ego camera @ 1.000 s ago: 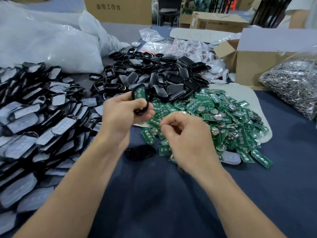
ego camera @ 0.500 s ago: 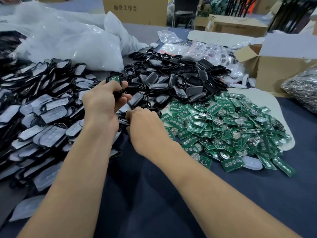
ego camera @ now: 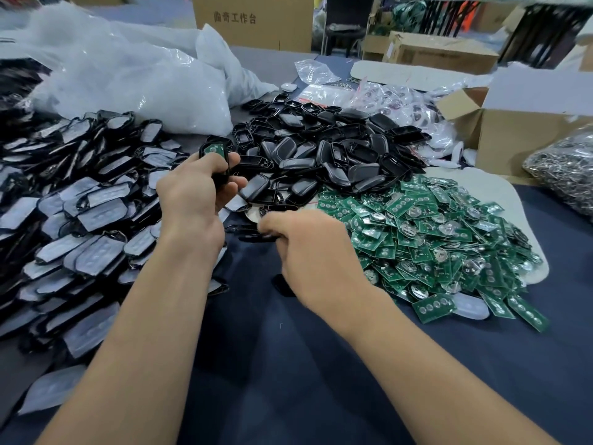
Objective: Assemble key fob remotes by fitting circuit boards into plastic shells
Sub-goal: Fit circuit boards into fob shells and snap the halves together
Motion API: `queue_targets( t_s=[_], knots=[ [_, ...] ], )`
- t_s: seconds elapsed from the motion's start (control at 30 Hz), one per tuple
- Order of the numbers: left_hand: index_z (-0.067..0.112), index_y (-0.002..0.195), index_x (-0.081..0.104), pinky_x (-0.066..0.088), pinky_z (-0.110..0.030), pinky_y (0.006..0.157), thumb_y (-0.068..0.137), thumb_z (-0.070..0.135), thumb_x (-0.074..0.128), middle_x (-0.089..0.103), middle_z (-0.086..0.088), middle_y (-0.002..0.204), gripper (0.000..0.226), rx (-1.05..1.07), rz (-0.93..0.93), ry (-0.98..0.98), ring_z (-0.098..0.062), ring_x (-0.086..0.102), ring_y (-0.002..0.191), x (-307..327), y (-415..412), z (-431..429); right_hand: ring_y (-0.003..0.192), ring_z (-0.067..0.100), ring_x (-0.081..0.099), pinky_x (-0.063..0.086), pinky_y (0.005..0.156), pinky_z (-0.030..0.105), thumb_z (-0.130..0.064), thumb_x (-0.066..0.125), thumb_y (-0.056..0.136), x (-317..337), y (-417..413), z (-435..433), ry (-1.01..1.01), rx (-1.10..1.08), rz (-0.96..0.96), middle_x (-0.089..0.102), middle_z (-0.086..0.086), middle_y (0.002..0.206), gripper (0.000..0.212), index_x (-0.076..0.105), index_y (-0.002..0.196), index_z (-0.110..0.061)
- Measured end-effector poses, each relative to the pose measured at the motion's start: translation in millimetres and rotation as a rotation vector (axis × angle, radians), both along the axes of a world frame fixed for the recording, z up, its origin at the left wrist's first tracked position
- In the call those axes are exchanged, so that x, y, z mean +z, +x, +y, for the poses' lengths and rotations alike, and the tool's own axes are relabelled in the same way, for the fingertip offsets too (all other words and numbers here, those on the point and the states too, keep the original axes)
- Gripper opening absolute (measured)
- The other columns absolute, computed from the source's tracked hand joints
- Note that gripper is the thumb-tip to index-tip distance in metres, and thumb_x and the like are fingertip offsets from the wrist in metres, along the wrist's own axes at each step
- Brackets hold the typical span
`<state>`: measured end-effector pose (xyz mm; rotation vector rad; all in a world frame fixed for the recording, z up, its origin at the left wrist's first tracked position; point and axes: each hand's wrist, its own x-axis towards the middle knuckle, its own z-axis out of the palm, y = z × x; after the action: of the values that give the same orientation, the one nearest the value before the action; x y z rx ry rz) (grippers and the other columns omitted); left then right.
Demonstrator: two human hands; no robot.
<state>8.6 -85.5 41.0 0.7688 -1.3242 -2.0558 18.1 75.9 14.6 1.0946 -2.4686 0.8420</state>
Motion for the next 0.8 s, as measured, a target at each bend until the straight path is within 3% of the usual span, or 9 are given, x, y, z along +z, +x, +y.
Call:
queue_targets(
  t_s=[0.1,0.3,0.5,0.6,0.7,0.8],
  knots=[
    [0.004,0.082,0.072,0.047,-0.016,0.049,0.087,-0.001,0.06,0.079,-0.006,0.084,0.014,0.006,0.01,0.022,-0.017,0.062,0.054,0,0,-2,0.081,0.023,0.066,0.051,0.082,0.037,0.011,0.07,0.06,-6,4,17,-0.078,-0.021,0.034,0.074,-0.006,0.077,0.041,0.081,0.082,-0.021],
    [0.004,0.084,0.072,0.048,-0.017,0.05,0.086,-0.001,0.06,0.079,-0.006,0.085,0.013,0.0,0.012,-0.001,-0.016,0.063,0.054,-1,1,1,0.093,0.015,0.065,0.053,0.09,0.041,0.014,0.073,0.071,-19,4,35,-0.137,-0.064,-0.146,0.077,-0.01,0.085,0.034,0.08,0.073,-0.019],
    [0.005,0.08,0.073,0.048,-0.016,0.05,0.087,-0.002,0.06,0.079,-0.007,0.085,0.016,-0.012,0.003,-0.018,-0.015,0.063,0.053,-1,2,3,0.09,0.011,0.072,0.052,0.087,0.017,0.018,0.069,0.069,-23,4,39,-0.23,-0.128,-0.175,0.079,-0.007,0.092,0.038,0.081,0.074,-0.018],
    [0.008,0.074,0.072,0.048,-0.016,0.048,0.087,-0.002,0.06,0.077,-0.005,0.08,0.021,-0.018,0.003,-0.029,-0.014,0.063,0.051,0,1,6,0.1,0.009,0.068,0.044,0.089,0.004,0.016,0.06,0.073,-20,4,38,-0.2,-0.133,-0.245,0.08,-0.005,0.1,0.041,0.083,0.079,-0.017],
    [0.009,0.074,0.072,0.047,-0.016,0.048,0.087,-0.002,0.06,0.077,-0.005,0.08,0.021,-0.019,0.003,-0.035,-0.014,0.063,0.051,0,1,6,0.091,0.018,0.069,0.053,0.087,0.03,0.003,0.057,0.081,-11,2,32,-0.166,-0.148,-0.232,0.079,0.001,0.096,0.036,0.083,0.09,-0.021],
    [0.008,0.077,0.073,0.047,-0.017,0.048,0.086,-0.001,0.06,0.079,-0.006,0.085,0.019,-0.018,-0.003,-0.043,-0.014,0.063,0.053,-1,2,5,0.087,0.024,0.066,0.054,0.082,0.035,-0.006,0.061,0.088,3,-12,14,0.015,-0.082,-0.298,0.075,0.003,0.094,0.033,0.082,0.099,-0.029]
  ],
)
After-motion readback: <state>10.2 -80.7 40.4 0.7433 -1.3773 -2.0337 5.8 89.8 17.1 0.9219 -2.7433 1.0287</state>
